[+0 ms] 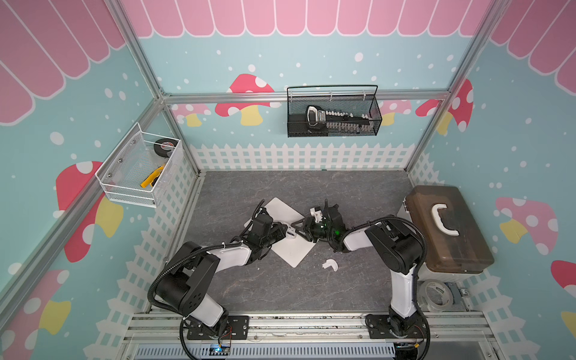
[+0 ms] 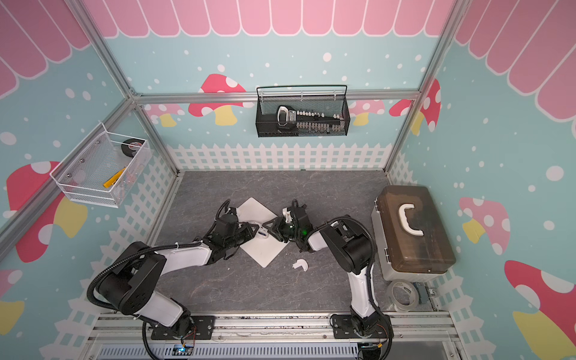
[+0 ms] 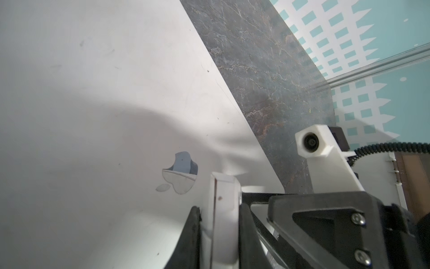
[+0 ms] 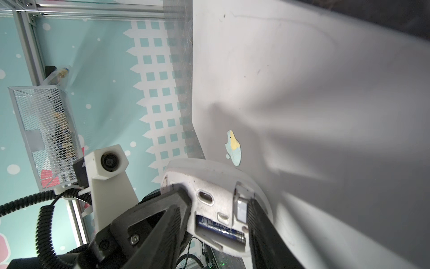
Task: Insert the wireless mouse receiver into the laptop
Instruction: Take out the USB plug from the mouse.
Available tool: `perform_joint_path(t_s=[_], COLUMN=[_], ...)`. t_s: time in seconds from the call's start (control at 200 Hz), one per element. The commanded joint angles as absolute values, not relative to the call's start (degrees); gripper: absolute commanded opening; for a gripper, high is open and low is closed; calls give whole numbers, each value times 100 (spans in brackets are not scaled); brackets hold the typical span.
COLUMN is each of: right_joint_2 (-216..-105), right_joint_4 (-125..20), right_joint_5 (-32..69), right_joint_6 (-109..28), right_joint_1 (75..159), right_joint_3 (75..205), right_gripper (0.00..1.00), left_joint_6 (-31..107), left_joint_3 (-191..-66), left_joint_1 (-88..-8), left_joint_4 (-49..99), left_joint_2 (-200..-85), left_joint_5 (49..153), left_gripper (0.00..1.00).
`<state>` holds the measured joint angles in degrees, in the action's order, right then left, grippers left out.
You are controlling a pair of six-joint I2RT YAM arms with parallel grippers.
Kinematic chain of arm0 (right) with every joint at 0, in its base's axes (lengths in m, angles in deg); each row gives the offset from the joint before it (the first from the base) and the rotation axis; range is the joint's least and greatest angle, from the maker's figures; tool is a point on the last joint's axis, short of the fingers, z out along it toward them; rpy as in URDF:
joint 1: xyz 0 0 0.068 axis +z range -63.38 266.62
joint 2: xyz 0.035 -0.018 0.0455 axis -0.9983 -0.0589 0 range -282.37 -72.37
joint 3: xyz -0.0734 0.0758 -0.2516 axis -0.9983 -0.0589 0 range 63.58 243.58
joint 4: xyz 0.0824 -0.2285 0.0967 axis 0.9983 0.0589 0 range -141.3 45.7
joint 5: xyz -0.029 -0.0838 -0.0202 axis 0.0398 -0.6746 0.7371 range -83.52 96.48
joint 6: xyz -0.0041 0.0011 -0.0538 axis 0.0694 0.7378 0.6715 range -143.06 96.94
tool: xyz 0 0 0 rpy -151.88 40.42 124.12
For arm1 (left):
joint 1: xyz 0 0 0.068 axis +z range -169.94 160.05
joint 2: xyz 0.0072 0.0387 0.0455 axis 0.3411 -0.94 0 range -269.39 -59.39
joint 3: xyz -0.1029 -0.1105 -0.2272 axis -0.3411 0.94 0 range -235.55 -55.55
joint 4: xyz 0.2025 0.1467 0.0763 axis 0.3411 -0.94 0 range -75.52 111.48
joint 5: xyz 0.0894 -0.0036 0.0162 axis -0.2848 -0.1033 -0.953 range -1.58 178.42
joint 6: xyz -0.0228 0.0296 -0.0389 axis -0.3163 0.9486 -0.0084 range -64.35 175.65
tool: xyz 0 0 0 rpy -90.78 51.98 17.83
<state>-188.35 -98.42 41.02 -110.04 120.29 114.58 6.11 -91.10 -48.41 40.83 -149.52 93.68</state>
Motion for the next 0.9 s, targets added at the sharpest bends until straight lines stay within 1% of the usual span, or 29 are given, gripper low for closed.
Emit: perform_joint_path(t_s=[0.0, 0.34, 0.895], right_joint_2=[-19022, -19044, -18814], right_joint_4=[-10593, -11728, -11771], right_joint_5=[4672, 4881, 4900], right_joint_6=[-11373, -11675, -11620], right_joint_1=[12198, 12144, 12031], right_joint_3=[11456, 11447, 11248], right_gripper=[47, 47, 46], left_joint_6=[546, 411, 300], left_joint_3=[-8948, -8868, -8807], left_joint_1=[-4939, -4899, -4860], left_joint_4=[3691, 3695, 3577], left_joint_2=[-15212, -15290, -15242], left_joint_5=[9451, 9334, 9141], left_gripper=[0, 0, 0])
